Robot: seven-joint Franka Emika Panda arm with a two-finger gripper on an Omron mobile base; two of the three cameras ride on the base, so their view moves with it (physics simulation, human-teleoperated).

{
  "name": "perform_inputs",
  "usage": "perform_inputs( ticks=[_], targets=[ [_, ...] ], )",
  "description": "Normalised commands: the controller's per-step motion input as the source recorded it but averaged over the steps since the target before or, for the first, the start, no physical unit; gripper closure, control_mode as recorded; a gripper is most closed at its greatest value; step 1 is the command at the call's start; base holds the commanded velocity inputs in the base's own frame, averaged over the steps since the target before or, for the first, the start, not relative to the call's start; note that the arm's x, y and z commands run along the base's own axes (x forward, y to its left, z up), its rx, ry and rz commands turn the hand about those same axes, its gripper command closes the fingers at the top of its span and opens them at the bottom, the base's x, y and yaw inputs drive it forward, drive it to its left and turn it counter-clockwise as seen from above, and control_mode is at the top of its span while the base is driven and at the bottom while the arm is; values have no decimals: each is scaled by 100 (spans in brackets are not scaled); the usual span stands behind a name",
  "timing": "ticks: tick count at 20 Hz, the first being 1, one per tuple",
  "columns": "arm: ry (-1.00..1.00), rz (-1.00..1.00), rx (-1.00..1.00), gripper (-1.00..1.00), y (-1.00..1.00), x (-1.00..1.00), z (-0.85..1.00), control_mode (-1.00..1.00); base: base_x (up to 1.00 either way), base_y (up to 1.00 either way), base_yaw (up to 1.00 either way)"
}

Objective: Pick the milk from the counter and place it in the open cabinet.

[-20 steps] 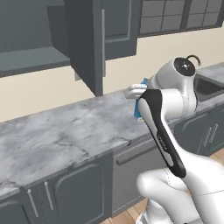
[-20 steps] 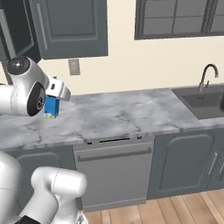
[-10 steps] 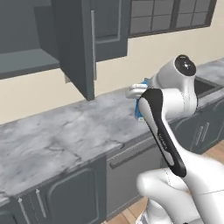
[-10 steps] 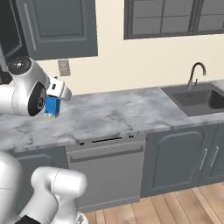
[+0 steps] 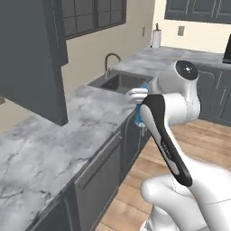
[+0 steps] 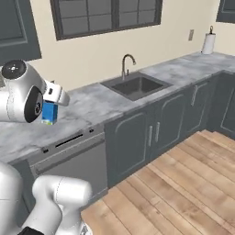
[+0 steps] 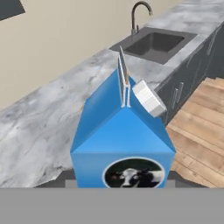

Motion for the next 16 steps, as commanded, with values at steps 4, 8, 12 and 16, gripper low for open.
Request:
perform_inputs(
  ticks=[4,8,12,16],
  targets=[
    [0,0,0,100,0,0,0,100,-100,36,-45],
    [0,0,0,100,0,0,0,100,-100,23,-21],
    [0,0,0,100,0,0,0,100,-92,50,12],
    [0,0,0,100,0,0,0,100,-37,54,55]
  ],
)
